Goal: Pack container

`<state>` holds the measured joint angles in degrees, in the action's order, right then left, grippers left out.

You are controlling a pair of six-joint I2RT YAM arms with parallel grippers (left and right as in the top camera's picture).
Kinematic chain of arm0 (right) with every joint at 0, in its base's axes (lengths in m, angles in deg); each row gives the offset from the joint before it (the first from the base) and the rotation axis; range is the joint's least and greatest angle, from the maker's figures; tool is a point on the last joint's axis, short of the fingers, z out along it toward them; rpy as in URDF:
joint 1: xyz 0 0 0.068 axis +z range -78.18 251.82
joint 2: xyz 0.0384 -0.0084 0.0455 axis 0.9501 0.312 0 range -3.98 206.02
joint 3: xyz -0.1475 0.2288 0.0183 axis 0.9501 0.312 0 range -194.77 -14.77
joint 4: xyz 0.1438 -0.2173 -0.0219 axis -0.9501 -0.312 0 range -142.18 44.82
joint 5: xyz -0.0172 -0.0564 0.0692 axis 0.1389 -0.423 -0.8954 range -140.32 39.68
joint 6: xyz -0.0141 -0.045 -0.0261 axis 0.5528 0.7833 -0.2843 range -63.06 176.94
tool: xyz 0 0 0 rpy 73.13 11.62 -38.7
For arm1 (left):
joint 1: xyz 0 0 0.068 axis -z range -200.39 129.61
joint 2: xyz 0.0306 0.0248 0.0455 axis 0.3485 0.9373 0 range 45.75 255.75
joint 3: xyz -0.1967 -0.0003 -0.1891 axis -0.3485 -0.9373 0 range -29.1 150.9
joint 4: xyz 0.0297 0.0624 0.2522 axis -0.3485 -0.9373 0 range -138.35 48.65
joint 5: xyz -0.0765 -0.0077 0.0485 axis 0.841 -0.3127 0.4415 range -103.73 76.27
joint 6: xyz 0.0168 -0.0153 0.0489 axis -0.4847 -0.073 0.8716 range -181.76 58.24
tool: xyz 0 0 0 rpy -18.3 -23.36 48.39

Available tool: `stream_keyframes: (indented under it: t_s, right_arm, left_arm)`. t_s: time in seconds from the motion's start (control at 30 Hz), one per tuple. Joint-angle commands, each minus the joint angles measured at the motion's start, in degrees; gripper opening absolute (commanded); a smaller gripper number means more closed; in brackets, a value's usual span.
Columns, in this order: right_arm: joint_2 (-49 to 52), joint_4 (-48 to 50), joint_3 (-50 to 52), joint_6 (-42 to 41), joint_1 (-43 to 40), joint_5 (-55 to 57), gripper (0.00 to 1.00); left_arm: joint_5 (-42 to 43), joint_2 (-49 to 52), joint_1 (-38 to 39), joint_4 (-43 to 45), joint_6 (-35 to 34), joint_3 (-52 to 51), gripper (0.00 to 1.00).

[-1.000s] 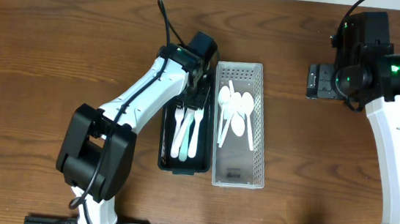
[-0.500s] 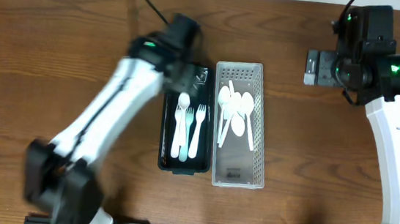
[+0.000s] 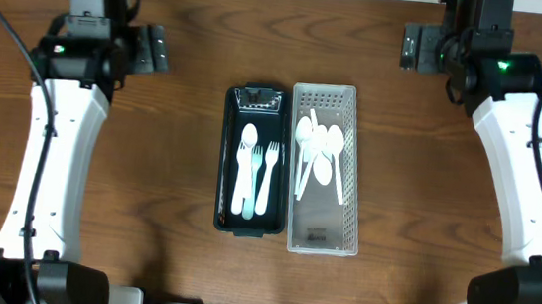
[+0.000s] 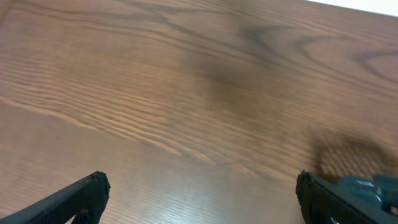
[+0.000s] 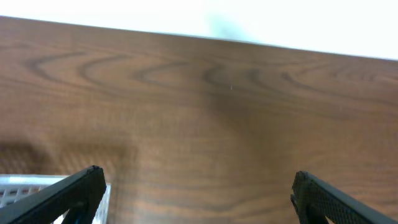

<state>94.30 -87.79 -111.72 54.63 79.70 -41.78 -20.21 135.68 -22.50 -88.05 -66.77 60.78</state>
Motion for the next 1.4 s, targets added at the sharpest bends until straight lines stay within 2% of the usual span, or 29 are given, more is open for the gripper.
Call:
stream_keyframes:
  t_s: [0.0, 0.2, 0.37, 0.47, 0.63, 0.77, 0.9, 1.1, 1.37]
  right_arm:
    - [-1.07, 0.46, -0.09, 0.7, -0.81, 1.29, 0.99]
    - [-4.04, -5.62, 0.13, -1.95, -1.81, 1.51, 0.99]
    - [-10.88, -4.35, 5.33, -1.95, -2.62, 0.24, 0.99]
    - [-17.51, -1.09, 13.35, -2.4, -2.54, 0.17, 0.99]
    - [-31.76, 5.44, 32.26, -3.04, -2.19, 0.26, 0.99]
    - [-44.98, 11.21, 47.12, -3.48, -2.19, 0.24, 0.99]
    - [-55.65, 15.98, 56.89, -3.39, -2.19, 0.31, 0.99]
    - [-62.55, 14.71, 64.0, -3.41, -2.19, 0.24, 0.99]
    - [-62.27, 1.6, 64.48, -3.41, -2.19, 0.24, 0.99]
  left_arm:
    - [-0.9, -0.22, -2.01, -1.49, 2.12, -0.09, 0.98]
    - [-0.85, -6.12, -1.7, -3.91, 1.31, -2.64, 0.98]
    - [-0.66, -17.77, -1.29, -0.37, 1.33, -10.47, 0.98]
    - [-0.66, -26.18, -1.29, 4.0, 1.33, -18.67, 0.98]
    - [-0.66, -40.57, -1.29, 12.61, 1.38, -34.69, 0.98]
    - [-0.66, -52.3, -1.29, 17.03, 3.06, -45.97, 0.98]
    - [-0.68, -62.18, -1.29, 19.02, 3.08, -53.9, 0.98]
    - [-0.66, -69.35, -1.29, 18.67, 3.06, -57.64, 0.98]
    - [-0.66, -69.31, -1.31, 18.51, 3.06, -57.64, 0.98]
